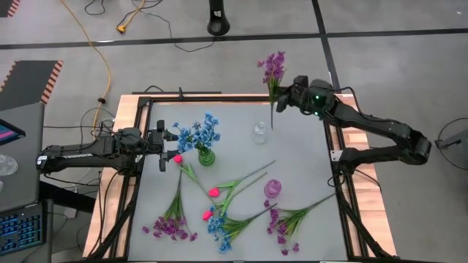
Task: Sort flowers into vase by color
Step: Put the top right purple flowers into the transparent flower vase
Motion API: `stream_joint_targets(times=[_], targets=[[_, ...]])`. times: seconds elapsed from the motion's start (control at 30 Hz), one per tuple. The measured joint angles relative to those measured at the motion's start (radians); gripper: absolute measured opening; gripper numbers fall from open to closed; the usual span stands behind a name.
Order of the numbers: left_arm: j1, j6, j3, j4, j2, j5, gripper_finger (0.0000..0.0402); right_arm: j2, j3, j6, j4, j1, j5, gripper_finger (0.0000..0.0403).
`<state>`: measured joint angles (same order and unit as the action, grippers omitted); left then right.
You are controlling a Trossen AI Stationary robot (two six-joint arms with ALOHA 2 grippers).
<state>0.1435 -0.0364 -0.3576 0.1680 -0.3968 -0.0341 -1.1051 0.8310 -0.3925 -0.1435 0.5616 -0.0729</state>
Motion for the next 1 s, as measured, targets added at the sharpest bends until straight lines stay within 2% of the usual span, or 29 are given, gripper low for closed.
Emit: stream_joint_targets(times=[0.3, 0.63, 1.0], targets=[[0.000, 0.006, 0.000, 0.000, 0.000, 0.000, 0.0209, -0.080, 0.000, 0.036, -0.208, -0.005, 0.107, 0.0032], [0.000, 0.007, 0.000, 0.000, 0.000, 0.000, 0.0209, -0.081, 0.000, 0.075, -0.211, -0.006, 0.108, 0.0034], [0.000, 0.007, 0.000, 0.000, 0.000, 0.000, 0.0209, -0.081, 0.000, 0.174, -0.210, -0.077, 0.080, 0.0034]])
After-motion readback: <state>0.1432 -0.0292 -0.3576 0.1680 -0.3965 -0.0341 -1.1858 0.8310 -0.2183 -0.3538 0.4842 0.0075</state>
